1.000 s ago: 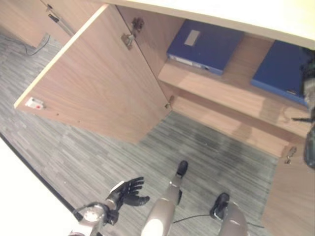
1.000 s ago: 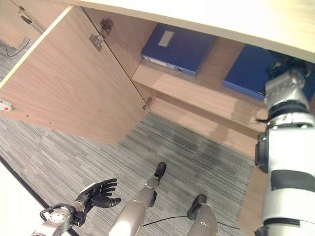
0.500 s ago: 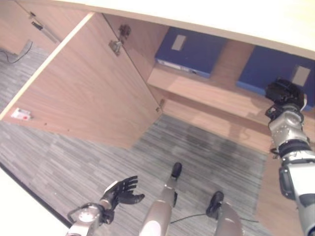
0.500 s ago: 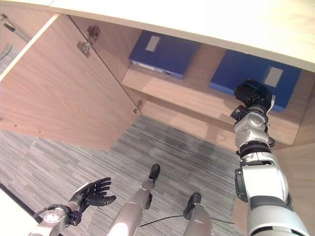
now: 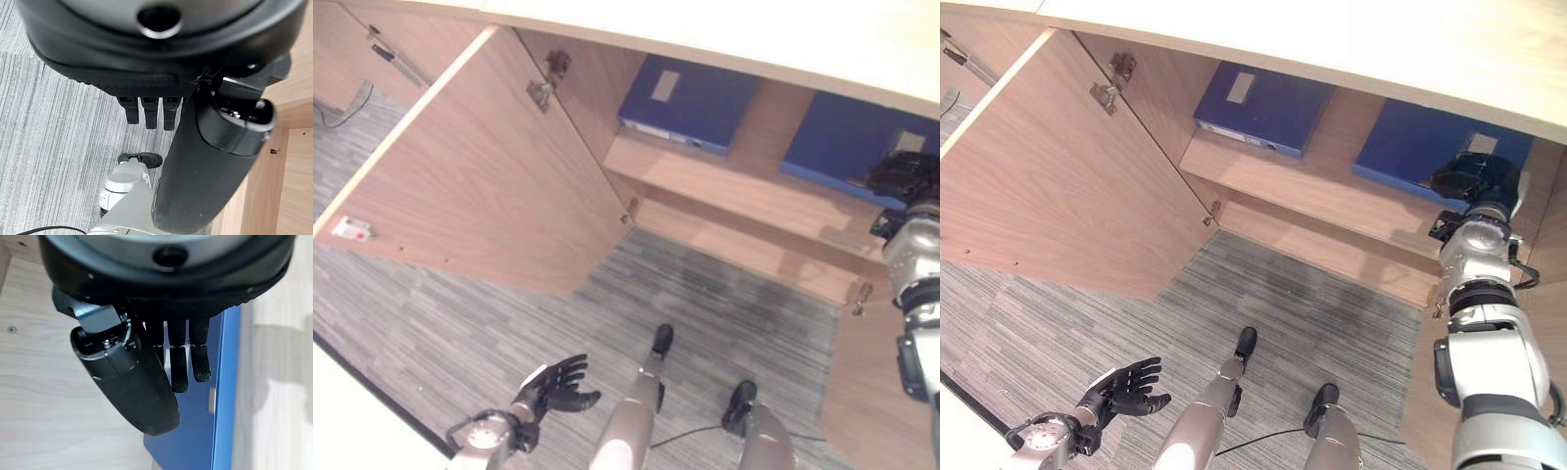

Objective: Put the empty folder in the office cabinet

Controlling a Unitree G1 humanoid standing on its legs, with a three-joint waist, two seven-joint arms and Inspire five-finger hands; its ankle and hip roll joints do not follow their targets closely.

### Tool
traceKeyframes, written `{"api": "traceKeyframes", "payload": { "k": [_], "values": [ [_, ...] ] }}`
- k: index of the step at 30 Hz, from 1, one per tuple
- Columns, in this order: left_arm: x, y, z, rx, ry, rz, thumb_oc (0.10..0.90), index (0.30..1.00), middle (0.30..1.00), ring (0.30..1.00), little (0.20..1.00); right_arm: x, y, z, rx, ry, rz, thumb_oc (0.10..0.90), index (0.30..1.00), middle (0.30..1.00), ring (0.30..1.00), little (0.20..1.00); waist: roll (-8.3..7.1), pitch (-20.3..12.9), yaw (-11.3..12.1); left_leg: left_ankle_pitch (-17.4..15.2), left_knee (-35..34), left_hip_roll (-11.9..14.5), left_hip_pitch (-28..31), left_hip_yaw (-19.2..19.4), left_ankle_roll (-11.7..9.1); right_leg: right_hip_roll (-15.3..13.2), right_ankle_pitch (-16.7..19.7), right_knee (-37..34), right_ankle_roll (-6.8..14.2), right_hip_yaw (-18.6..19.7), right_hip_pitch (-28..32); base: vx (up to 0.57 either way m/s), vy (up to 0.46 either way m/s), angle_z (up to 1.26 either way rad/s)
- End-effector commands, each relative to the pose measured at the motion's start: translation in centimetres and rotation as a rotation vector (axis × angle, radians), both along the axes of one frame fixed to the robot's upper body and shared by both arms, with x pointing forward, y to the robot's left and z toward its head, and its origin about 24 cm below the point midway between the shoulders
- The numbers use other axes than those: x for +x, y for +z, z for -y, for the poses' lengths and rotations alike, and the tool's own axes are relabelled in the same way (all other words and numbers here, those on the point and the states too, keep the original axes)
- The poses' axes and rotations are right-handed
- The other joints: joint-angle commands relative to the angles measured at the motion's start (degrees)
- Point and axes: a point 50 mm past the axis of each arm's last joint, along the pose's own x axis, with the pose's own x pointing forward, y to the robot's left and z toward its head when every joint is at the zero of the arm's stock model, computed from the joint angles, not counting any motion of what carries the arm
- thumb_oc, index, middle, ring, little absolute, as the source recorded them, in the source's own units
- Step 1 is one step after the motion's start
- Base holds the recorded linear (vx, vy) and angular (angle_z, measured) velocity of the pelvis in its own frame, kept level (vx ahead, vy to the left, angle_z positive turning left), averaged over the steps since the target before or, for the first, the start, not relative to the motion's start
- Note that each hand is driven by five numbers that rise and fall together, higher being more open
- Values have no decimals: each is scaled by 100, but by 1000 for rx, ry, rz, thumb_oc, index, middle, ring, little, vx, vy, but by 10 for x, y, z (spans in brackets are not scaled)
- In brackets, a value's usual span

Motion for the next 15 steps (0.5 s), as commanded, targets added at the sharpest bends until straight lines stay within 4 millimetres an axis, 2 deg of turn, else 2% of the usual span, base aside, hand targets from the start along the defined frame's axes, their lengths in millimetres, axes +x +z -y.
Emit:
{"api": "traceKeyframes", "payload": {
  "k": [1, 8, 15],
  "values": [
    [-5, 6, -12, 2, -5, 19, 800, 900, 900, 900, 900, -22, 75, 28, -160, -77, 181, 400, 300, 300, 300, 300, 65, -59, 125, -885, 117, 438, 273, 220, -367, -151, -21, -356, 453, 395, 252, 0, 0, 0],
    [-3, 8, -10, 1, -20, 26, 800, 900, 900, 900, 900, -29, 91, 36, -184, -115, 179, 400, 300, 300, 300, 300, 203, 116, 153, -912, 325, 430, 35, 231, -380, -197, -84, -127, 458, 454, -32, -3, 1, -5],
    [4, 11, -3, -6, -29, 54, 800, 900, 900, 900, 900, -25, 85, 32, -175, -113, 154, 400, 300, 300, 300, 300, 336, 345, 154, -892, 440, 405, -264, 249, -356, -227, -120, 101, 462, 526, -424, -2, 1, -1]
  ]
}}
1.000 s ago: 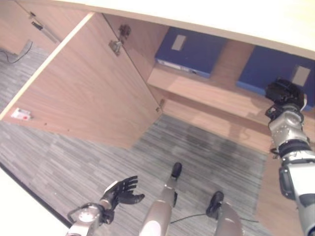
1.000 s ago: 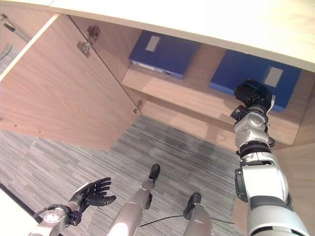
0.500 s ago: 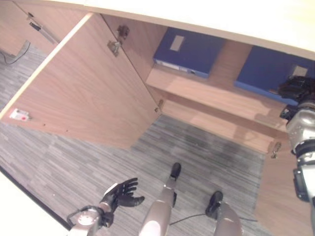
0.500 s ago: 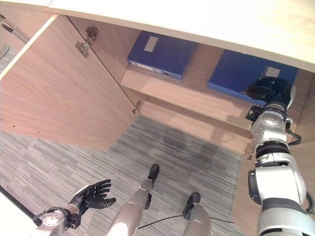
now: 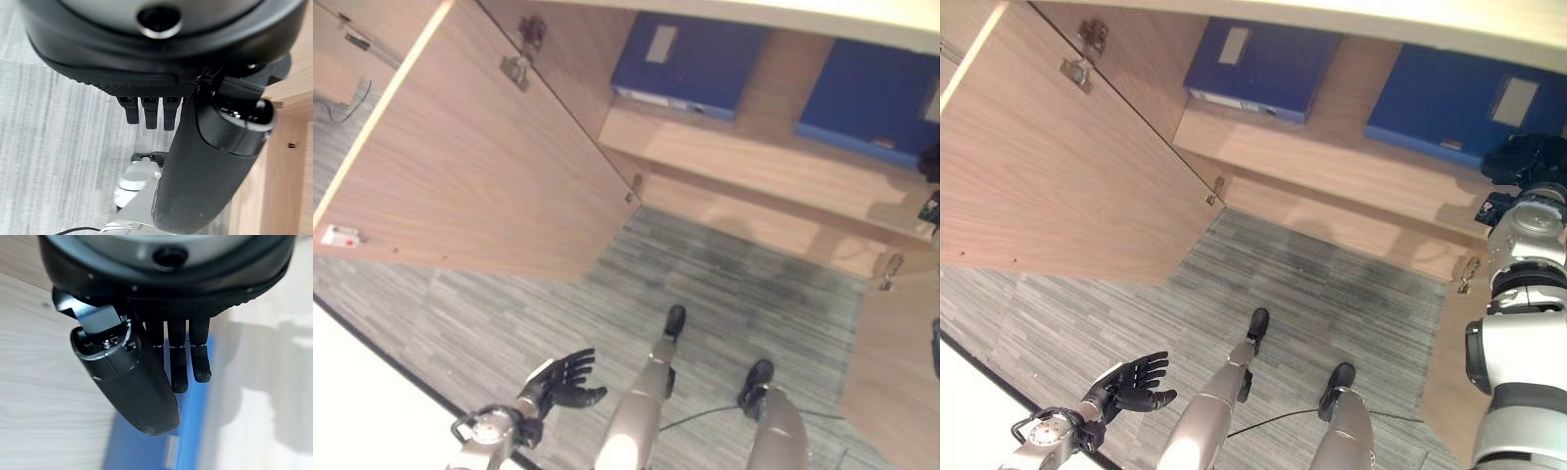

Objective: Put the empty folder in the office cabinet

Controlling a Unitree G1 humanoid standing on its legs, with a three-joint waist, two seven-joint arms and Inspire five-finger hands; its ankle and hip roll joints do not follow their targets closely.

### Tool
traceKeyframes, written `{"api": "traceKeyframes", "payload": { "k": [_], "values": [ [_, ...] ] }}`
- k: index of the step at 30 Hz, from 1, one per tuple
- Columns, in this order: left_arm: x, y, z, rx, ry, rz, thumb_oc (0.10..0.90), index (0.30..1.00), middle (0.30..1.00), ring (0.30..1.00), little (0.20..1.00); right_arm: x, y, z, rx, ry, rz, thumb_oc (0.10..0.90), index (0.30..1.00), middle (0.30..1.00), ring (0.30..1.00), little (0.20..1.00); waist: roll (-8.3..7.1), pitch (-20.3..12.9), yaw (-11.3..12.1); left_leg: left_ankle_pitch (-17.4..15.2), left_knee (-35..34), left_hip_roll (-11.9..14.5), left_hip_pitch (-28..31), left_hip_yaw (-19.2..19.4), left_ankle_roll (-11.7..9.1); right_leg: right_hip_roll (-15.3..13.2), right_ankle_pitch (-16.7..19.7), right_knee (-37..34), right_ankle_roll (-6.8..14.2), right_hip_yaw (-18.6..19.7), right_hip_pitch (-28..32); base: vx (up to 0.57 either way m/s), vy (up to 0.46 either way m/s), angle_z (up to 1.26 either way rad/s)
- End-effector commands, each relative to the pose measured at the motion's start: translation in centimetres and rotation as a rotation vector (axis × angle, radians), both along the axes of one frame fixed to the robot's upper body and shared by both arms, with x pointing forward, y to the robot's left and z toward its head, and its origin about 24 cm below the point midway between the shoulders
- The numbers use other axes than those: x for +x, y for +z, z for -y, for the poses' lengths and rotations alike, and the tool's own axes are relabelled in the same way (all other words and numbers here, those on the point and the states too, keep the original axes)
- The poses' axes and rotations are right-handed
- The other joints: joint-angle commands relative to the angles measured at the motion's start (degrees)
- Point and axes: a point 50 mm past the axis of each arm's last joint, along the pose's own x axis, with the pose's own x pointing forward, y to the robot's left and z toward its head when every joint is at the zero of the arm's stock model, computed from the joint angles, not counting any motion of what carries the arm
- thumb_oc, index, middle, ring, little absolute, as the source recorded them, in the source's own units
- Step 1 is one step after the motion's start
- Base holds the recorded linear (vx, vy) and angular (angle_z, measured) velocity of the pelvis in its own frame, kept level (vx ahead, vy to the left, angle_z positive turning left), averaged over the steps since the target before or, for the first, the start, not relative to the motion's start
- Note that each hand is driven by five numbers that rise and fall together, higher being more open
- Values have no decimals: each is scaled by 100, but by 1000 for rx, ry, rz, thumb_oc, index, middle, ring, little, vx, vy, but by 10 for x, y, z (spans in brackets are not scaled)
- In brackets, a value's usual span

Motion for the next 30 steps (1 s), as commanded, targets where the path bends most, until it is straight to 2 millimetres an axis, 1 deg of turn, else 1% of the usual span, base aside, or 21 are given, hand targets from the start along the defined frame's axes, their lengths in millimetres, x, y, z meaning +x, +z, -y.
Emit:
{"api": "traceKeyframes", "payload": {
  "k": [1, 6, 10, 12, 20, 25, 26, 27, 28, 29, 30],
  "values": [
    [-1, 6, -10, 16, 11, 31, 800, 900, 900, 900, 900, -15, 60, 13, -137, -50, 156, 400, 300, 300, 300, 300, -38, -72, 138, -934, 380, 418, 106, 133, -318, -192, -77, -161, 468, 375, 94, -24, 0, -5],
    [5, 8, -6, 14, 9, 49, 800, 900, 900, 900, 900, -9, 56, 6, -132, -36, 153, 400, 300, 300, 300, 300, 9, 14, 143, -920, 427, 403, -37, 118, -308, -207, -90, -76, 463, 395, -73, 0, 0, 0],
    [11, 11, -3, 18, 16, 73, 800, 900, 900, 900, 900, 0, 48, -4, -110, -10, 147, 400, 300, 300, 300, 300, 54, 115, 141, -917, 456, 369, -159, 137, -285, -204, -116, 8, 445, 403, -217, 0, 0, 0],
    [12, 12, -3, 18, 19, 78, 800, 900, 900, 900, 900, 2, 47, -6, -106, -7, 147, 400, 300, 300, 300, 300, 60, 136, 141, -920, 454, 371, -175, 137, -282, -205, -120, 19, 444, 399, -240, 0, 0, 0],
    [15, 14, -4, 13, 33, 93, 800, 900, 900, 900, 900, -1, 48, -3, -69, -22, 166, 400, 300, 300, 300, 300, 138, 179, 154, -928, 492, 336, -282, 148, -290, -231, -157, 152, 433, 428, -424, 2, 1, 1],
    [15, 18, -8, 11, 23, 99, 800, 900, 900, 900, 900, -13, 67, 11, -72, -60, 212, 400, 300, 300, 300, 300, 215, 142, 169, -894, 422, 325, -319, 173, -314, -277, -172, 183, 462, 461, -527, 0, 0, 0],
    [15, 19, -10, 11, 22, 101, 800, 900, 900, 900, 900, -16, 74, 14, -83, -68, 224, 400, 300, 300, 300, 300, 227, 126, 186, -883, 398, 318, -320, 172, -319, -283, -178, 187, 468, 463, -538, 128, -26, 0],
    [14, 21, -13, 9, 18, 103, 800, 900, 900, 900, 900, -25, 94, 19, -111, -86, 264, 400, 300, 300, 300, 300, 211, 46, 178, -1020, 328, 287, -277, 163, -362, -323, -388, 247, 510, 524, -547, 0, 0, 0],
    [15, 22, -13, 8, 18, 105, 800, 900, 900, 900, 900, -25, 95, 19, -112, -85, 266, 400, 300, 300, 300, 300, 251, 90, 200, -860, 336, 297, -341, 174, -339, -323, -202, 225, 484, 479, -608, 118, -28, 8],
    [14, 22, -13, 5, 15, 104, 800, 900, 900, 900, 900, -29, 101, 21, -118, -96, 280, 400, 300, 300, 300, 300, 222, 26, 182, -1001, 285, 287, -284, 164, -367, -341, -393, 243, 517, 526, -565, 13, 13, 8],
    [14, 23, -15, 5, 17, 107, 800, 900, 900, 900, 900, -34, 111, 24, -122, -107, 310, 400, 300, 300, 300, 300, 237, -3, 198, -976, 240, 278, -280, 161, -378, -358, -395, 252, 524, 526, -604, 16, 21, 11]
  ]
}}
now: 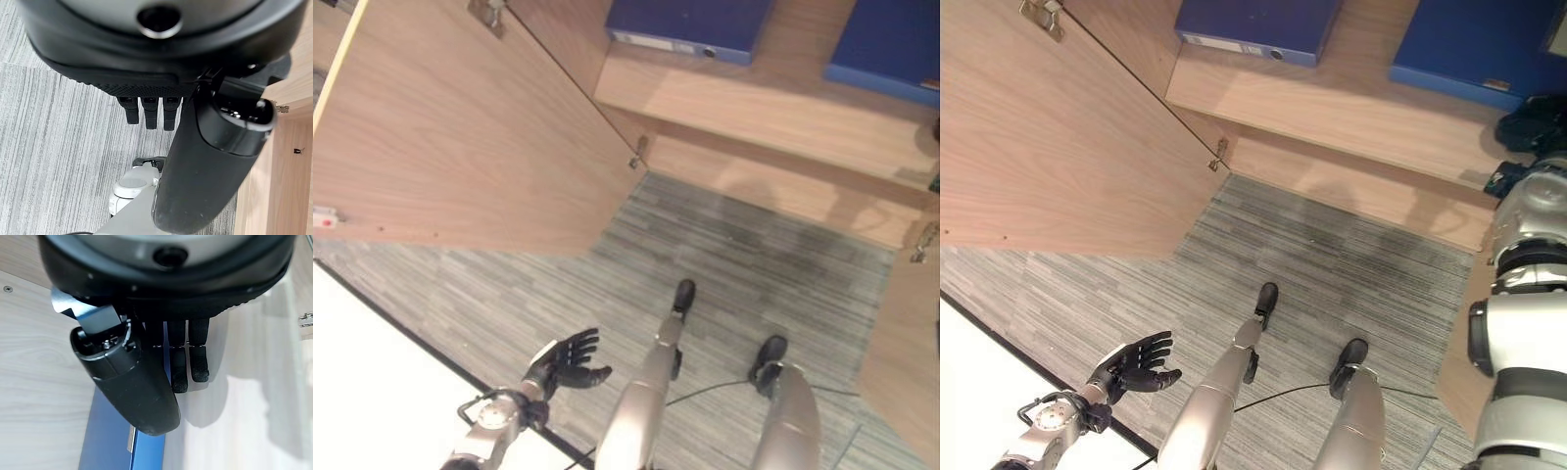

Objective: Put the empty folder in the office cabinet

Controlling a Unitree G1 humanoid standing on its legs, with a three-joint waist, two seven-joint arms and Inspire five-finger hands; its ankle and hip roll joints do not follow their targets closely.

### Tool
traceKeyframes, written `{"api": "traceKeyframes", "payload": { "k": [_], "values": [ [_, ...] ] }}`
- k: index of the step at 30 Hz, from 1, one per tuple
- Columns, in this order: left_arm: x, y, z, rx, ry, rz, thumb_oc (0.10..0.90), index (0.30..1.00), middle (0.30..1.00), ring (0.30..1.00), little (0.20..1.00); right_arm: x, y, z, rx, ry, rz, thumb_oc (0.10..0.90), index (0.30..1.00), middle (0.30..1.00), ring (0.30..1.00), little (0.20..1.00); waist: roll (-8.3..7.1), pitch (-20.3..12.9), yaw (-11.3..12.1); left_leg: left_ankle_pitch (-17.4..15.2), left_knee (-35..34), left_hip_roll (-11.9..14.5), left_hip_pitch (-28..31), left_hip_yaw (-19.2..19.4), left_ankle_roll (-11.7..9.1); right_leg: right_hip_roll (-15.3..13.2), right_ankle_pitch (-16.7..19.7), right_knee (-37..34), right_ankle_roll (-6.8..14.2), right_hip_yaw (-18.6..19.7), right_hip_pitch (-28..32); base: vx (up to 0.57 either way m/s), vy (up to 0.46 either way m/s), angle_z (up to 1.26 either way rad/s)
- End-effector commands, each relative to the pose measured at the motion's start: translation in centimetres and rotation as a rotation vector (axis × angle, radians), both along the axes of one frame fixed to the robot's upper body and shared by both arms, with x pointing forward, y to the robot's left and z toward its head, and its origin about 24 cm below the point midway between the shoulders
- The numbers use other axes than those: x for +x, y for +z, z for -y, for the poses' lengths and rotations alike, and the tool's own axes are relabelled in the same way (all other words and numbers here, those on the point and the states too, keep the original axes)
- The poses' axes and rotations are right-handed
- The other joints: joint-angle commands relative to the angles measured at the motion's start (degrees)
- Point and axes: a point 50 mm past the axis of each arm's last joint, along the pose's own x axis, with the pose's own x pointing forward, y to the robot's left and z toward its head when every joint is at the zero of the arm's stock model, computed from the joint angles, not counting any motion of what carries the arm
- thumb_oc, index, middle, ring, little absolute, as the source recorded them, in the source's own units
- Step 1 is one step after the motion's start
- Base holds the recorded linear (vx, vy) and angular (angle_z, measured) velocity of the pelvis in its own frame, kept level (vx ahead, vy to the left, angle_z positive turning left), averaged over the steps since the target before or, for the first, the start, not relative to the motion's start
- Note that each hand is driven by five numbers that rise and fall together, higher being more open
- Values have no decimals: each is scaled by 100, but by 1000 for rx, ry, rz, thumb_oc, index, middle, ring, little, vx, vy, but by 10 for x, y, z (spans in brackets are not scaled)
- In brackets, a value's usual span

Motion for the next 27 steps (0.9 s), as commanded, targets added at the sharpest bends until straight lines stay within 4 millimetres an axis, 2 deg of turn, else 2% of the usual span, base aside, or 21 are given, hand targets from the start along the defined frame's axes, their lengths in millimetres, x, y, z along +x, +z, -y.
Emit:
{"api": "traceKeyframes", "payload": {
  "k": [1, 2, 3, 4, 8, 13, 14, 15, 16, 17, 18, 19, 20, 21, 23, 27],
  "values": [
    [-8, 6, -24, 41, 8, -5, 800, 900, 900, 900, 900, -38, 67, 25, -97, -78, 203, 400, 300, 300, 300, 300, 159, -157, 147, -948, 290, 445, 204, 157, -340, -107, 8, -487, 563, 343, 242, 13, 18, 10],
    [-8, 6, -23, 38, 8, -5, 800, 900, 900, 900, 900, -38, 68, 25, -100, -78, 204, 400, 300, 300, 300, 300, 129, -203, 120, -1091, 264, 431, 258, 150, -361, -113, -180, -456, 589, 395, 280, 36, 34, 18],
    [-11, 7, -27, 35, 11, -10, 800, 900, 900, 900, 900, -50, 93, 27, -136, -96, 253, 400, 300, 300, 300, 300, 149, -301, 143, -1011, 59, 414, 271, 148, -387, -182, -224, -388, 616, 417, 149, 136, -16, 22],
    [-11, 7, -26, 32, 11, -10, 800, 900, 900, 900, 900, -50, 94, 26, -138, -96, 253, 400, 300, 300, 300, 300, 155, -305, 139, -1001, 46, 411, 268, 150, -387, -186, -225, -383, 617, 420, 135, 42, 36, 15],
    [-17, 4, -26, 15, 10, -27, 800, 900, 900, 900, 900, -58, 124, 19, -183, -87, 330, 400, 300, 300, 300, 300, 166, -451, 168, -839, -365, 413, 338, 133, -396, -213, -252, -331, 632, 437, -15, 31, 31, -9],
    [-21, -1, -21, 13, -12, -46, 800, 900, 900, 900, 900, -47, 124, 7, -184, -38, 347, 400, 300, 300, 300, 300, 169, -518, 157, -789, -565, 432, 504, 102, -368, -183, -308, -305, 616, 401, 19, -5, 7, -1],
    [-19, -1, -19, 11, -4, -44, 800, 900, 900, 900, 900, -39, 115, 3, -160, -9, 345, 400, 300, 300, 300, 300, 215, -464, 195, -668, -527, 449, 495, 79, -325, -132, -109, -367, 572, 335, 47, 0, 0, 0],
    [-19, -1, -19, 11, -4, -45, 800, 900, 900, 900, 900, -39, 115, 3, -160, -9, 345, 400, 300, 300, 300, 300, 177, -514, 167, -793, -579, 441, 568, 71, -343, -130, -294, -360, 599, 383, 111, -3, -24, -3],
    [-18, -1, -21, 11, 5, -43, 800, 900, 900, 900, 900, -36, 110, 2, -147, 0, 345, 400, 300, 300, 300, 300, 176, -501, 163, -798, -575, 447, 597, 64, -343, -113, -288, -379, 596, 371, 151, 0, 0, 0],
    [-17, -1, -21, 9, 13, -41, 800, 900, 900, 900, 900, -31, 103, 0, -128, 17, 341, 400, 300, 300, 300, 300, 212, -437, 181, -680, -516, 466, 556, 70, -324, -100, -82, -407, 566, 309, 134, -109, 1, 6],
    [-16, -2, -22, 3, 28, -44, 800, 900, 900, 900, 900, -23, 90, -3, -98, 47, 330, 400, 300, 300, 300, 300, 170, -425, 157, -708, -513, 479, 623, 58, -316, -75, -65, -485, 558, 281, 255, -110, 11, 2],
    [-17, -2, -23, 6, 29, -45, 800, 900, 900, 900, 900, -23, 88, -2, -94, 46, 329, 400, 300, 300, 300, 300, 169, -424, 162, -701, -515, 491, 635, 50, -313, -60, -39, -522, 559, 266, 289, 1, -43, -5],
    [-15, -2, -25, 6, 48, -41, 800, 900, 900, 900, 900, -14, 72, -9, -63, 87, 327, 400, 300, 300, 300, 300, 109, -394, 119, -735, -464, 520, 672, 53, -312, -29, 30, -599, 562, 242, 391, -3, -17, -12],
    [-15, -2, -26, 9, 48, -42, 800, 900, 900, 900, 900, -13, 71, -9, -60, 87, 326, 400, 300, 300, 300, 300, 98, -395, 121, -738, -460, 521, 679, 51, -311, -27, 33, -608, 563, 238, 406, 5, -39, -8],
    [-14, -3, -29, 9, 78, -40, 800, 900, 900, 900, 900, -3, 46, -14, -4, 132, 312, 400, 300, 300, 300, 300, -9, -370, 67, -794, -374, 546, 713, 41, -311, 17, 75, -730, 548, 219, 548, -1, -34, -3],
    [-16, -8, -37, 13, 156, -59, 800, 900, 900, 900, 900, 16, -9, -36, 107, 223, 275, 400, 300, 300, 300, 300, -314, -358, -57, -900, -166, 620, 812, 33, -305, 96, 231, -1017, 540, 176, 848, 8, -21, -5]
  ]
}}
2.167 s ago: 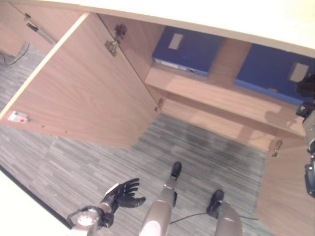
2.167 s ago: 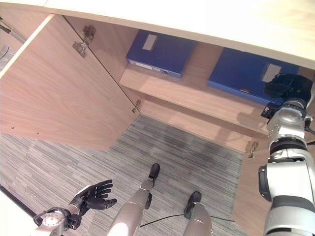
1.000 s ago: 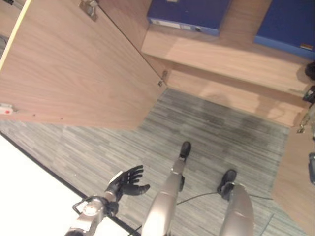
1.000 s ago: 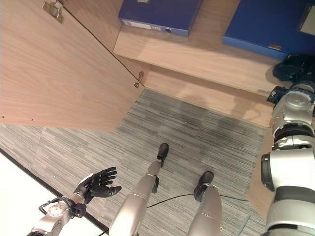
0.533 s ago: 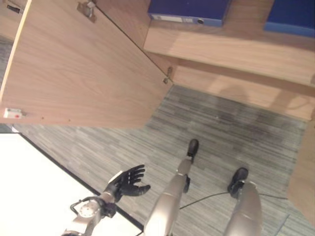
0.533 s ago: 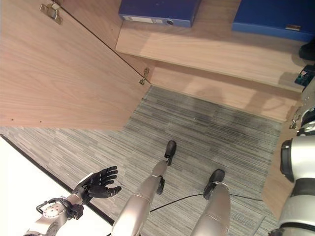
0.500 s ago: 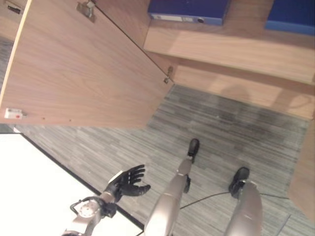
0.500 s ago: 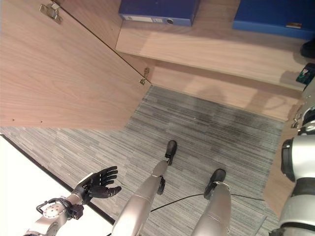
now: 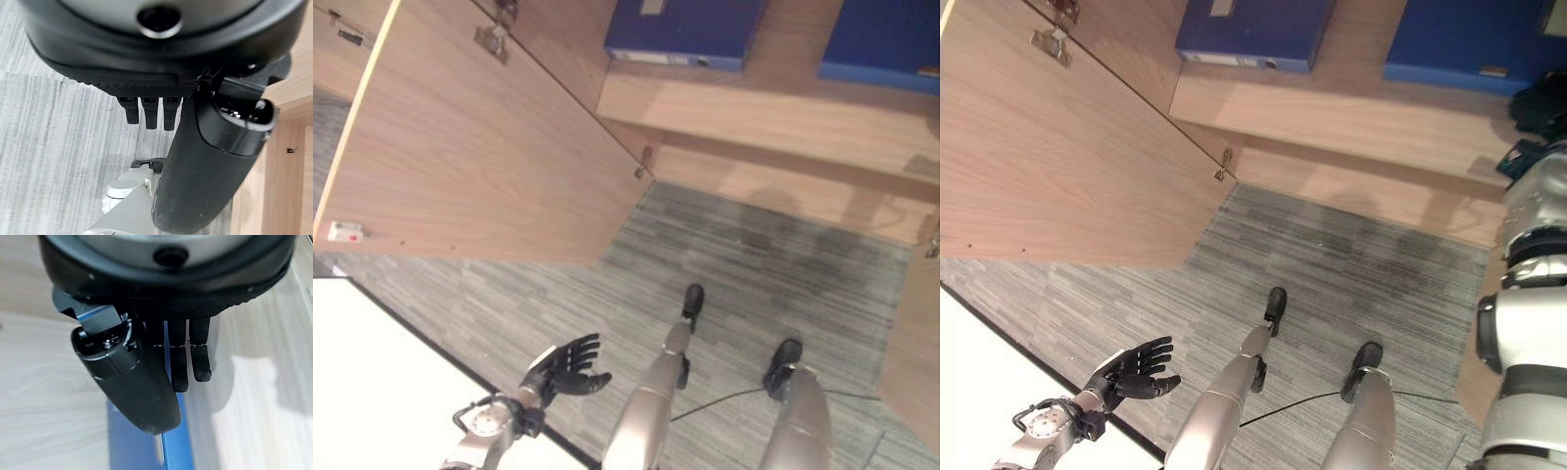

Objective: Put the empty folder in the office cabinet

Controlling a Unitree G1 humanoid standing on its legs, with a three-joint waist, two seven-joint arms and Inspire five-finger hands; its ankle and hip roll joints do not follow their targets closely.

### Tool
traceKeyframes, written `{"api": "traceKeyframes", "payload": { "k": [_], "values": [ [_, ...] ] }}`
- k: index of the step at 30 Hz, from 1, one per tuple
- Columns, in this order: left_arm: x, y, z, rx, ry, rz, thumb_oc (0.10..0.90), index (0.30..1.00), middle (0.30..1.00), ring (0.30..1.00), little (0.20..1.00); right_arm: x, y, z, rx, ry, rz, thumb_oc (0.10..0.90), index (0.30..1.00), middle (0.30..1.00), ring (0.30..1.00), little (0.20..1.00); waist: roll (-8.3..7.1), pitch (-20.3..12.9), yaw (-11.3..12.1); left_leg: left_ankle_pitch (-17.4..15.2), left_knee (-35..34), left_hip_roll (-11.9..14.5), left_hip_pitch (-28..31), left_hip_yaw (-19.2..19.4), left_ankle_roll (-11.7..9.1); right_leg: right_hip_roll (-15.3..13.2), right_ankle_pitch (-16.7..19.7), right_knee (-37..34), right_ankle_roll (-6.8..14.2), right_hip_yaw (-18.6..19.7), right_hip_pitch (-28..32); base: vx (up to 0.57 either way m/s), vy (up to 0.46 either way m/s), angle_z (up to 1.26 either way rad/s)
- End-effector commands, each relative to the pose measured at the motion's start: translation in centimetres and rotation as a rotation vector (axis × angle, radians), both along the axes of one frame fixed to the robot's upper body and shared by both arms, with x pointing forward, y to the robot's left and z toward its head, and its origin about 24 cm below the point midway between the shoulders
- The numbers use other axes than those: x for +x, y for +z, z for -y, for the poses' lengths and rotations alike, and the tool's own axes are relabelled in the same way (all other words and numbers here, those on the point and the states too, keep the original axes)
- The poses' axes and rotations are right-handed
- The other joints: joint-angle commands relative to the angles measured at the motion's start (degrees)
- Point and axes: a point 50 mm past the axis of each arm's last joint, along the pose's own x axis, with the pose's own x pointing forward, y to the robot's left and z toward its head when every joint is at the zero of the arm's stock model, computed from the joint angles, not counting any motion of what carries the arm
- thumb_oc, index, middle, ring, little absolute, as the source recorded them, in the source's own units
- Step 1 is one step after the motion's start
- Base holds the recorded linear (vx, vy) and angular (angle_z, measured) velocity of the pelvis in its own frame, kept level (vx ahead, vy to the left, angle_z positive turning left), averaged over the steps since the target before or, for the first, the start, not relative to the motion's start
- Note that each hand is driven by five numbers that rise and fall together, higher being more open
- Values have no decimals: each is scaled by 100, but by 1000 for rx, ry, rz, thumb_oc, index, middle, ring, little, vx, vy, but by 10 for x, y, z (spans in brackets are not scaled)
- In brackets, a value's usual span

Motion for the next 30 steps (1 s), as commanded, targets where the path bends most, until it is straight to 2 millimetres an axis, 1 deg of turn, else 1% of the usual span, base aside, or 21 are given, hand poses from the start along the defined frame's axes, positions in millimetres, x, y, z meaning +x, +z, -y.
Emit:
{"api": "traceKeyframes", "payload": {
  "k": [1, 3, 6, 7, 8, 9, 10, 11, 13, 14, 15, 17, 18, 19, 21, 24, 26, 30],
  "values": [
    [-6, -4, -29, 54, 125, -33, 800, 900, 900, 900, 900, 0, 3, -11, -12, 59, 155, 400, 300, 300, 300, 300, -488, -116, 122, -1180, 177, 466, 637, -49, -388, -44, 169, -922, 586, 194, 778, 0, 0, 0],
    [-10, -10, -30, 46, 167, -52, 800, 900, 900, 900, 900, 5, -25, -25, 36, 105, 134, 400, 300, 300, 300, 300, -632, -117, 62, -1221, 214, 508, 743, -30, -379, 1, 261, -1079, 589, 187, 949, 8, -3, -3],
    [-16, -19, -31, 37, 234, -82, 800, 900, 900, 900, 900, 5, -69, -44, 70, 153, 78, 400, 300, 300, 300, 300, -836, -130, -34, -1265, 219, 567, 963, 10, -375, 60, 390, -1373, 587, 183, 1291, 28, 27, -12],
    [-20, -25, -29, 27, 257, -107, 800, 900, 900, 900, 900, 1, -100, -61, 91, 202, 36, 400, 300, 300, 300, 300, -961, -165, -106, -1284, 200, 615, 1117, 36, -372, 86, 454, -1562, 590, 177, 1500, 39, 34, -11],
    [-20, -25, -29, 29, 257, -108, 800, 900, 900, 900, 900, 1, -101, -61, 91, 201, 35, 400, 300, 300, 300, 300, -962, -163, -105, -1283, 196, 617, 1130, 35, -372, 89, 459, -1575, 591, 174, 1518, 44, 50, -7],
    [-25, -28, -28, 27, 269, -121, 800, 900, 900, 900, 900, -4, -119, -69, 98, 227, 9, 400, 300, 300, 300, 300, -1025, -188, -149, -1291, 179, 640, 1231, 48, -371, 101, 508, -1664, 592, 174, 1640, 26, 36, -4],
    [-27, -31, -27, 24, 280, -131, 800, 900, 900, 900, 900, -9, -133, -76, 105, 250, -7, 400, 300, 300, 300, 300, -1052, -209, -181, -1264, 167, 657, 1258, 51, -361, 120, 597, -1755, 596, 165, 1688, 49, 48, -7],
    [-31, -33, -27, 22, 291, -145, 800, 900, 900, 900, 900, -16, -149, -84, 110, 276, -35, 400, 300, 300, 300, 300, -1110, -223, -225, -1299, 146, 683, 1386, 72, -371, 116, 595, -1820, 609, 152, 1829, 40, 52, -4],
    [-37, -40, -25, 14, 317, -172, 800, 900, 900, 900, 900, -32, -179, -97, 124, 325, -93, 400, 300, 300, 300, 300, -1186, -310, -301, -1285, 91, 735, 1517, 91, -364, 116, 707, -1990, 625, 121, 2002, 43, 53, -2],
    [-38, -40, -25, 15, 317, -174, 800, 900, 900, 900, 900, -32, -181, -98, 125, 325, -96, 400, 300, 300, 300, 300, -1187, -308, -303, -1283, 79, 736, 1544, 89, -363, 119, 713, -2010, 627, 115, 2036, 47, 58, -1],
    [-43, -45, -24, 24, 322, -199, 800, 900, 900, 900, 900, -47, -207, -106, 167, 351, -147, 800, 900, 900, 900, 900, -1264, -369, -375, -1303, 53, 756, 1690, 122, -361, 107, 766, -2116, 638, 102, 2198, 49, 46, -4],
    [-51, -49, -25, 30, 340, -224, 800, 900, 900, 900, 900, -67, -235, -116, 205, 387, -216, 800, 900, 900, 900, 900, -1373, -461, -468, -1335, -36, 772, 1970, 172, -361, 117, 855, -2348, 674, 73, 2494, 69, 56, -4],
    [-56, -52, -27, 38, 364, -240, 800, 900, 900, 900, 900, -83, -255, -122, 212, 423, -289, 800, 900, 900, 900, 900, -1465, -616, -518, -1351, -114, 772, 2145, 227, -363, 148, 953, -2574, 691, 64, 2675, 58, 38, -5],
    [-57, -52, -27, 39, 364, -241, 800, 900, 900, 900, 900, -83, -256, -123, 212, 424, -290, 800, 900, 900, 900, 900, -1464, -616, -520, -1349, -125, 774, 2164, 229, -362, 152, 961, -2596, 693, 62, 2698, 76, 36, -4],
    [-64, -55, -29, 48, 385, -256, 800, 900, 900, 900, 900, -100, -274, -125, 215, 452, -369, 800, 900, 900, 900, 900, -1537, -765, -571, -1374, -214, 786, 2389, 286, -369, 163, 1050, -2797, 720, 41, 2903, 54, 38, -6],
    [-73, -57, -34, 73, 414, -273, 800, 900, 900, 900, 900, -122, -296, -128, 156, 501, -510, 800, 900, 900, 900, 900, -1606, -982, -582, -1417, -327, 813, 2746, 331, -369, 200, 1098, -3028, 745, 13, 3258, 77, 20, -11],
    [-74, -56, -35, 74, 429, -263, 800, 900, 900, 900, 900, -134, -307, -128, 154, 520, -565, 800, 900, 900, 900, 900, -1621, -1106, -542, -1437, -366, 814, 2909, 308, -354, 210, 1060, -3032, 735, -30, 3426, 55, 1, -7],
    [-72, -51, -39, 126, 445, -228, 800, 900, 900, 900, 900, -151, -324, -133, 129, 550, -669, 800, 900, 900, 900, 900, -1590, -1274, -393, -1402, -455, 862, 3171, 125, -372, 224, 793, -2737, 679, -208, 3638, 34, -30, 7]
  ]
}}
